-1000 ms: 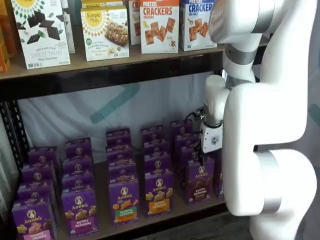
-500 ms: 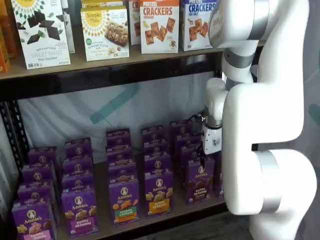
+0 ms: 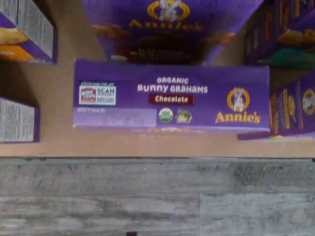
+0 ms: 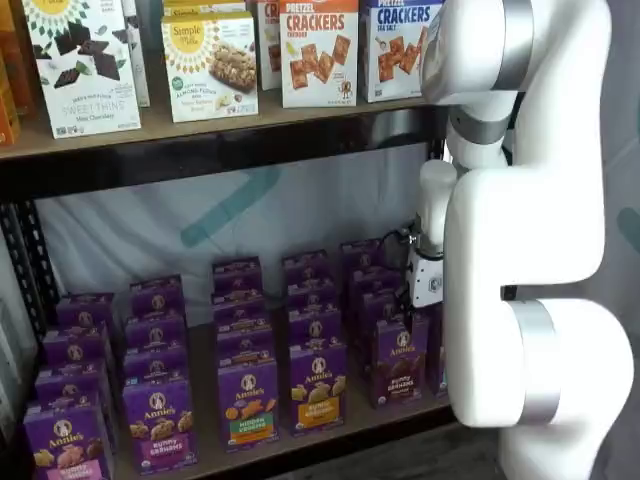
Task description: Pick up the purple box with a brown patch in the center, on the bottom shelf, the fifth box from the left
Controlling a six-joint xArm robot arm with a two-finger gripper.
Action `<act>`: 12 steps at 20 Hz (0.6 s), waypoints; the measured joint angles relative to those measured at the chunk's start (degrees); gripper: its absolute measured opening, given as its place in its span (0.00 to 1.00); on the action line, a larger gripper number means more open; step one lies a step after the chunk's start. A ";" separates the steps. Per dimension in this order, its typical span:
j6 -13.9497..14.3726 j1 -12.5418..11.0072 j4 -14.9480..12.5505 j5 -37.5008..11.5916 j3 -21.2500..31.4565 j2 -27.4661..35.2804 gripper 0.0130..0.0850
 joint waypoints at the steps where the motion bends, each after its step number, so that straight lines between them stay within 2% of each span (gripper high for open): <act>1: -0.14 -0.06 0.08 0.08 -0.64 0.46 1.00; 3: -0.90 -0.02 0.91 0.49 -1.89 1.48 1.00; 6: 0.90 0.12 -0.93 0.96 -3.30 2.85 1.00; 12: -0.18 0.73 0.94 -0.03 -5.65 5.31 1.00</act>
